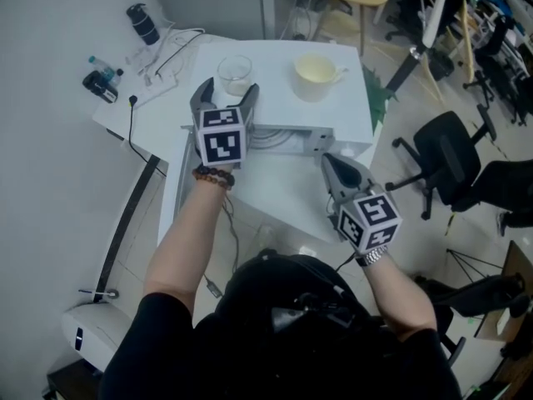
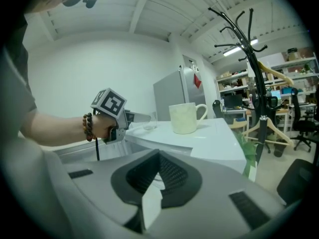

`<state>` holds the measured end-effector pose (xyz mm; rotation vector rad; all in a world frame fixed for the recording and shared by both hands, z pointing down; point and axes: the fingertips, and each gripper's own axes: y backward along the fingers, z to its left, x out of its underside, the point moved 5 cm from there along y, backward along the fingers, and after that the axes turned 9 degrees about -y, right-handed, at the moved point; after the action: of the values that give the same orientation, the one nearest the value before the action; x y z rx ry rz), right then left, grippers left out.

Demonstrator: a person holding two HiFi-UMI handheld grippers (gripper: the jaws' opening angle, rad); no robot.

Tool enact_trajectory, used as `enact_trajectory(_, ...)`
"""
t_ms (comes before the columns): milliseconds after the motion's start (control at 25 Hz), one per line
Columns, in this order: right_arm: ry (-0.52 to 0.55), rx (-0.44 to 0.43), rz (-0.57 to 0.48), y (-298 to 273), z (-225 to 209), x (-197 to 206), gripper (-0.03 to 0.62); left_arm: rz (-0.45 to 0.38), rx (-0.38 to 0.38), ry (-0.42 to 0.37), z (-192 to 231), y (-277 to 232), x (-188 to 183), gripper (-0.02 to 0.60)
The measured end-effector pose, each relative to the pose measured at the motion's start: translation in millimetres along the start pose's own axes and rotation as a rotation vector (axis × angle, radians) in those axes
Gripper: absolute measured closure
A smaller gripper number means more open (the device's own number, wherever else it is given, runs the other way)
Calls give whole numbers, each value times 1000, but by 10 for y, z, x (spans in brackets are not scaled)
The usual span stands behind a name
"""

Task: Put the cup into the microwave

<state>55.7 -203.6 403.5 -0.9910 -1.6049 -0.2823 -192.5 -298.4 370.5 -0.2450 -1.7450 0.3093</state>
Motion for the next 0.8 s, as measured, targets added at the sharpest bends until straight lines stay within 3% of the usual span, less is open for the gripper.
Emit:
enact_trajectory(680, -27, 47, 3, -142, -171, -14, 582, 29, 21, -19, 86, -385, -39, 206)
enact_trajectory(800, -29, 48, 3, -150, -176, -21, 582, 29, 41, -18, 65, -406, -48, 239)
